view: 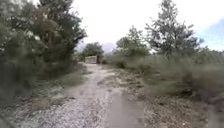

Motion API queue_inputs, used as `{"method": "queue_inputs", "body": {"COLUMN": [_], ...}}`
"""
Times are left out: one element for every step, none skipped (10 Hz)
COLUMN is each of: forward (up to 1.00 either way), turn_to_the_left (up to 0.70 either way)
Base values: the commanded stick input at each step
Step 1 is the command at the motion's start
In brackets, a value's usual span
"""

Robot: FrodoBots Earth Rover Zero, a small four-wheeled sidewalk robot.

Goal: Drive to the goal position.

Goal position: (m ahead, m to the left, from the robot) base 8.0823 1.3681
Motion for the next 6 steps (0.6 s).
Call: {"method": "queue_inputs", "body": {"forward": [0.50,0.50,0.50,0.50,0.50,0.50], "turn_to_the_left": [0.00,0.00,0.00,0.37,0.50,0.50]}}
